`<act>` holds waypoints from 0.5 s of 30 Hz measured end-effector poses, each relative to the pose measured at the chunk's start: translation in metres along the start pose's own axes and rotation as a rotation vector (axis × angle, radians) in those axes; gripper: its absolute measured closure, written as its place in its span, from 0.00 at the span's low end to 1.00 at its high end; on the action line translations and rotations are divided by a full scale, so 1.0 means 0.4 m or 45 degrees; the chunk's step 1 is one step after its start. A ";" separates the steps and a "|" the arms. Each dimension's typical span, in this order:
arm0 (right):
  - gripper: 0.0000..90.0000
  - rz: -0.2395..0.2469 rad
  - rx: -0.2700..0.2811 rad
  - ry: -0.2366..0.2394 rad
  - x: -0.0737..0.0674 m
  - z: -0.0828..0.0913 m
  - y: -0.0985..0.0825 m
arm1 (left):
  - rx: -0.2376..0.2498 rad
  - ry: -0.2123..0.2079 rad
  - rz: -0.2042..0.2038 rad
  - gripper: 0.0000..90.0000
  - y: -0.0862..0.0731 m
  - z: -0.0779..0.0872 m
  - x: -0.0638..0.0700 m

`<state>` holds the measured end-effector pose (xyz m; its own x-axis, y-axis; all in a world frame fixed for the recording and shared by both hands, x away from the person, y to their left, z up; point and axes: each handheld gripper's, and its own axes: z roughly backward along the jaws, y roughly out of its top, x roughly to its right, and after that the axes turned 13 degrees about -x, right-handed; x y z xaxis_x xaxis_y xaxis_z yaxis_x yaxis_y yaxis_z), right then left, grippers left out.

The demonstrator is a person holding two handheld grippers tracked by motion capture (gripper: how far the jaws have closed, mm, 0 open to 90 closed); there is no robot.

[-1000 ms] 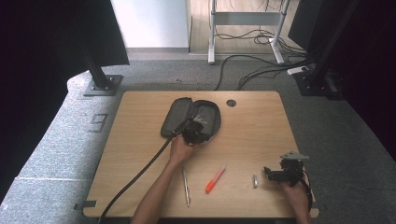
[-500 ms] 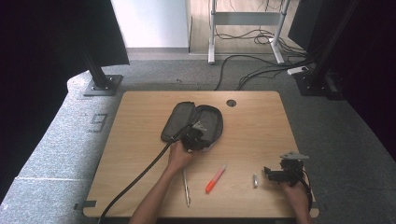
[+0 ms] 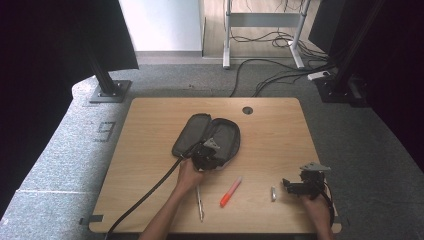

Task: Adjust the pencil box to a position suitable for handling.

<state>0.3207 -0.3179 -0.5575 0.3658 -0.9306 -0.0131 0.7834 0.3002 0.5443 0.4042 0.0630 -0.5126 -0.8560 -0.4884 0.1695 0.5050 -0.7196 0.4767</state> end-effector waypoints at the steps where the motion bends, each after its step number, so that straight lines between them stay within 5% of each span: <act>1: 0.00 0.000 0.000 0.000 0.000 0.000 0.000 | 0.000 0.000 0.000 0.97 0.000 0.000 0.000; 15: 0.00 0.000 0.000 0.000 0.000 0.000 0.000 | 0.007 -0.034 -0.014 0.97 -0.026 0.000 0.042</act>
<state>0.3207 -0.3180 -0.5574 0.3660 -0.9305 -0.0129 0.7832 0.3005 0.5443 0.3844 0.0621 -0.5145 -0.8642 -0.4669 0.1874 0.4949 -0.7220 0.4836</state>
